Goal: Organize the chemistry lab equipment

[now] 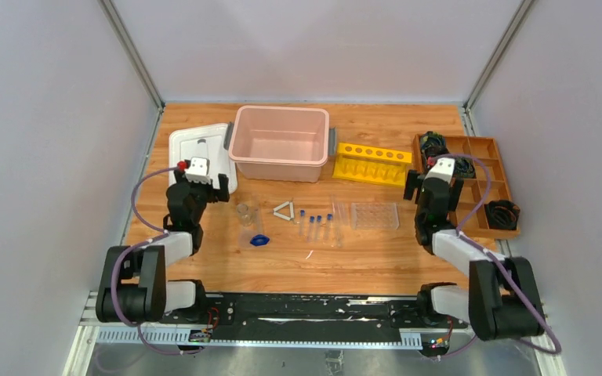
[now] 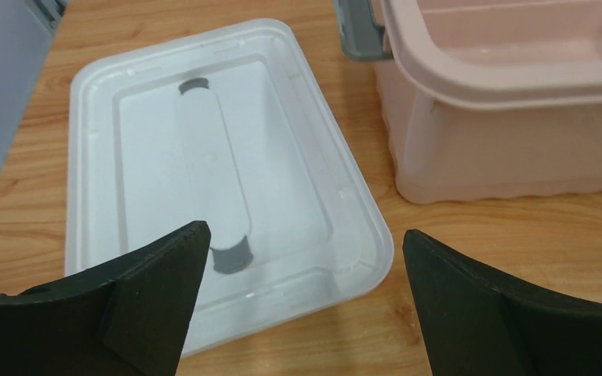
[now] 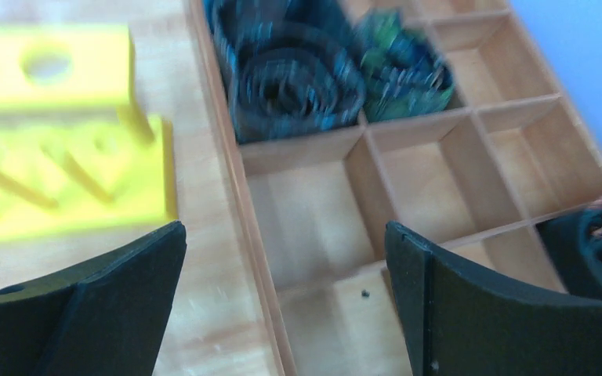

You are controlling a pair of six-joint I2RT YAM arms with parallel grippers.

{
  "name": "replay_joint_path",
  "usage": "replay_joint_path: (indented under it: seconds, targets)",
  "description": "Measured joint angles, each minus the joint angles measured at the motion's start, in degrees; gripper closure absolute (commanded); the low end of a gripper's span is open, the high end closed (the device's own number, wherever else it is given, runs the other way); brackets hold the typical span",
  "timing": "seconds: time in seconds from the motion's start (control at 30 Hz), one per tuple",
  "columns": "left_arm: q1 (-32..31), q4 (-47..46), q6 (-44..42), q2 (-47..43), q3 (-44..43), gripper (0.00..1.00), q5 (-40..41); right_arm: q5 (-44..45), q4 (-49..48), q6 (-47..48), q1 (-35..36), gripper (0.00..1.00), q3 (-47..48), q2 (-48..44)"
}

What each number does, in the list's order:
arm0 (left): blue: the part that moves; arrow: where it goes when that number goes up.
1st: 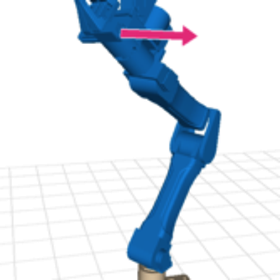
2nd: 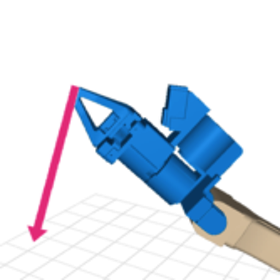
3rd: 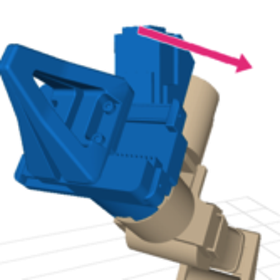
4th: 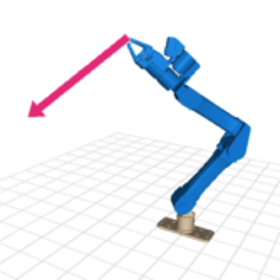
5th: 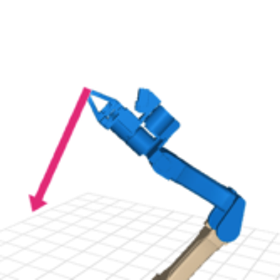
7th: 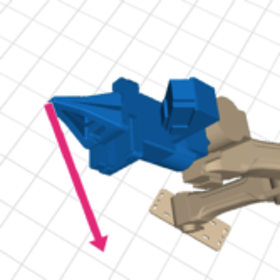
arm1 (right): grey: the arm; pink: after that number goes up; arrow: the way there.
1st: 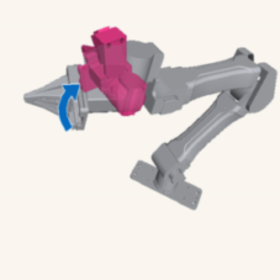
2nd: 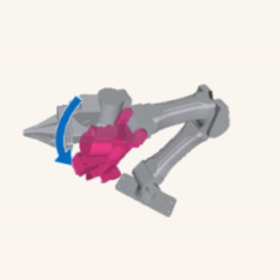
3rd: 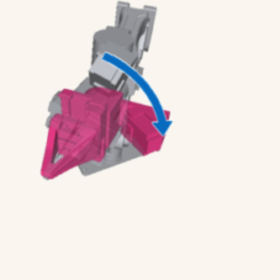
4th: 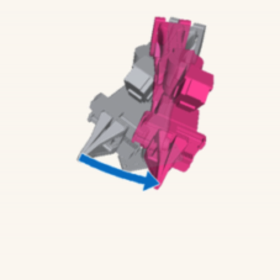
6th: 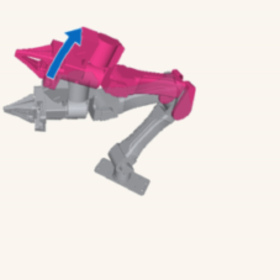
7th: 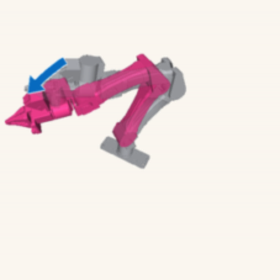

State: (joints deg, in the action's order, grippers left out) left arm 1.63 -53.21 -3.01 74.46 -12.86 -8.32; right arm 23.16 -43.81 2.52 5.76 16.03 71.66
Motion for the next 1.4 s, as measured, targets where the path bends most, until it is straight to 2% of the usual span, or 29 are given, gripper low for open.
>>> replay_joint_path:
  seconds: [0.13, 0.27, 0.33, 0.43, 0.53, 0.67, 0.87, 0.93, 1.23, 1.4]
  targets:
    - [0.33, 13.94, -1.84, -5.27, -7.06, 0.00, 1.77, 2.89, 22.23, -9.20, 0.00, 0.00, 13.38, -8.24]
    - [3.17, 29.97, -2.12, -10.16, -14.19, 0.00, 0.52, 0.39, 36.06, -16.83, 0.00, 0.00, 22.73, -13.49]
    - [4.94, 38.99, -1.07, -11.63, -20.11, 0.00, -0.28, -3.93, 43.12, -19.87, -0.02, 0.00, 26.43, -14.40]
    - [5.75, 50.62, 0.39, -11.72, -30.27, 0.00, -1.25, -13.55, 48.74, -21.68, 0.13, 0.01, 29.22, -13.97]
    - [5.75, 60.78, 2.19, -10.82, -39.63, 0.00, -2.12, -20.20, 51.36, -23.23, 2.10, 0.14, 29.57, -12.76]
    - [5.75, 71.78, 4.02, -8.76, -47.76, 0.00, -2.38, -23.10, 53.20, -24.55, 8.52, 0.31, 30.95, -8.20]
    - [5.75, 84.76, 5.11, -6.01, -51.56, 0.00, -3.10, -19.76, 52.83, -25.07, 24.13, 0.43, 34.45, 3.04]
    - [5.75, 87.69, 5.11, -5.92, -51.69, 0.00, -3.13, -19.04, 52.89, -25.24, 27.23, 0.47, 36.09, 7.32]
    - [5.75, 92.74, 5.16, -9.97, -51.76, 0.00, -4.31, -16.96, 50.86, -28.52, 30.62, 0.62, 39.67, 19.37]
    - [5.75, 92.85, 5.14, -12.79, -51.76, 0.00, -5.22, -15.34, 49.79, -30.34, 30.99, 0.64, 40.61, 23.69]
